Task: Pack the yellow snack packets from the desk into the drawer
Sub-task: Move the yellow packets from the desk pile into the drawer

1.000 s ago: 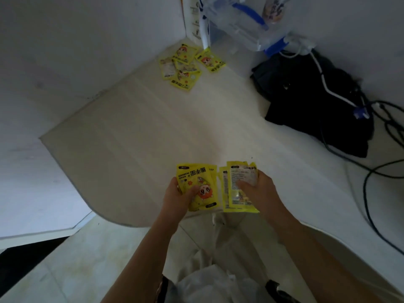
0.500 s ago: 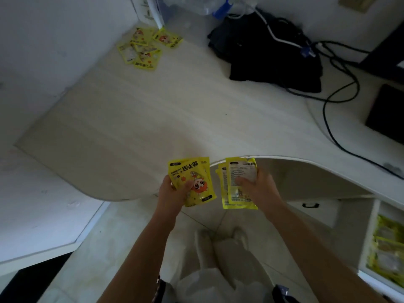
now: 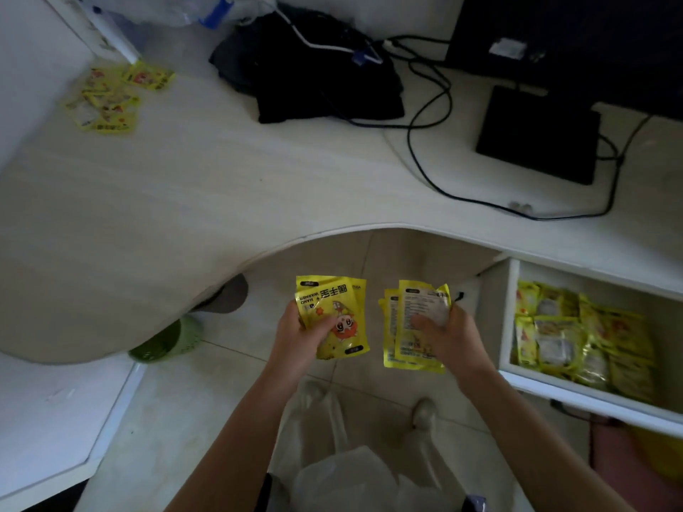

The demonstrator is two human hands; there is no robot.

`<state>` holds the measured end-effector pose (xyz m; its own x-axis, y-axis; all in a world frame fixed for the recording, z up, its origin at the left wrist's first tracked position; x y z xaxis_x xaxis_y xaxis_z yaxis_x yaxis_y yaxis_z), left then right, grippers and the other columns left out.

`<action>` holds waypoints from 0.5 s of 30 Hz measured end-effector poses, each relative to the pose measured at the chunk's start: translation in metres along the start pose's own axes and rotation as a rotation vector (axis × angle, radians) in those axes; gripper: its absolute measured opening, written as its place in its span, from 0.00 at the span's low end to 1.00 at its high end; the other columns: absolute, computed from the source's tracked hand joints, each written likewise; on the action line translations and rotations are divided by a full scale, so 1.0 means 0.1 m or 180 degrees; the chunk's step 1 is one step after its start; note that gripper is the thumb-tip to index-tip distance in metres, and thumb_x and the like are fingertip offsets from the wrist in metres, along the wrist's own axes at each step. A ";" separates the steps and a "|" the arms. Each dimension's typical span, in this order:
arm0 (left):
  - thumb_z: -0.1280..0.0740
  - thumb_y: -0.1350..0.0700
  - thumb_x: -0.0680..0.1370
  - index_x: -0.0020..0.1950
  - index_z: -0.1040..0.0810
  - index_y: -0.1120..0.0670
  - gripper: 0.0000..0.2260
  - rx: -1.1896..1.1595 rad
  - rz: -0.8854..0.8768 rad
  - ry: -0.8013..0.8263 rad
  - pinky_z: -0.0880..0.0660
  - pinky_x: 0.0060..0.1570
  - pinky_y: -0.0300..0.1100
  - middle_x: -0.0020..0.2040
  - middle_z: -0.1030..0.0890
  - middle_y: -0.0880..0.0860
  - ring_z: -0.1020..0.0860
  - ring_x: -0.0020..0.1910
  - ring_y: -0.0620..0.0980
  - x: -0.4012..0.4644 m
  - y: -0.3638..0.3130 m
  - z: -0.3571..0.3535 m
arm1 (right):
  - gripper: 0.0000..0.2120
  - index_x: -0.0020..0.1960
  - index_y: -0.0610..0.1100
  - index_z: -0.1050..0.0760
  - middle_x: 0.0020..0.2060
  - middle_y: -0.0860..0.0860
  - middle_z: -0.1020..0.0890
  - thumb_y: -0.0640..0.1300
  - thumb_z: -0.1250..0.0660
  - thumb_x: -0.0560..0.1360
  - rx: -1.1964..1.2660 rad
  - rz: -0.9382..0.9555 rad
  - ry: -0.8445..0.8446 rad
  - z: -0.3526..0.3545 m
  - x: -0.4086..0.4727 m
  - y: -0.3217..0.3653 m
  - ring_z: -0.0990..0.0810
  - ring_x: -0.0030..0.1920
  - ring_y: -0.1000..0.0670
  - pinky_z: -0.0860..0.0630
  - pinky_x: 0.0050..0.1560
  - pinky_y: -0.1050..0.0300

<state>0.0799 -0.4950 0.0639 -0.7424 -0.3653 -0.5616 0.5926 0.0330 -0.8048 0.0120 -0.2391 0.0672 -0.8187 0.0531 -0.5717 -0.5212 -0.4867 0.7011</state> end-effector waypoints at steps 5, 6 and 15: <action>0.26 0.53 0.72 0.55 0.25 0.51 0.14 0.0094 0.0142 0.0042 0.20 0.47 0.48 0.49 0.17 0.49 0.18 0.47 0.47 -0.24 0.10 -0.95 | 0.03 0.45 0.45 0.21 0.40 0.45 0.16 0.41 0.30 0.71 0.0005 -0.0019 -0.0125 0.83 0.07 -0.46 0.17 0.39 0.47 0.18 0.40 0.49; 0.26 0.54 0.72 0.55 0.25 0.52 0.15 0.0122 0.0175 0.0058 0.20 0.47 0.48 0.49 0.17 0.50 0.17 0.47 0.47 -0.28 0.14 -1.13 | 0.03 0.45 0.45 0.21 0.40 0.45 0.16 0.41 0.30 0.71 0.0002 -0.0038 -0.0144 1.00 0.10 -0.56 0.17 0.39 0.47 0.18 0.40 0.48; 0.26 0.54 0.72 0.55 0.25 0.52 0.14 0.0455 0.0245 0.0335 0.24 0.39 0.38 0.48 0.17 0.50 0.18 0.46 0.45 -0.48 0.04 -2.40 | 0.13 0.54 0.39 0.23 0.36 0.49 0.19 0.42 0.30 0.72 0.0313 -0.0421 -0.0531 2.37 0.39 -1.23 0.20 0.34 0.52 0.24 0.29 0.61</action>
<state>0.0427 -0.2542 0.0414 -0.7173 -0.2672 -0.6435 0.6817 -0.0780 -0.7274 -0.0134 0.0291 0.0597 -0.7660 0.2583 -0.5887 -0.6409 -0.3791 0.6675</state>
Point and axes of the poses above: each hand's wrist, its own x-axis towards the middle knuckle, its own z-axis out of the back of the hand, y = z × x, the point moved 9 cm from there along x, towards the middle knuckle
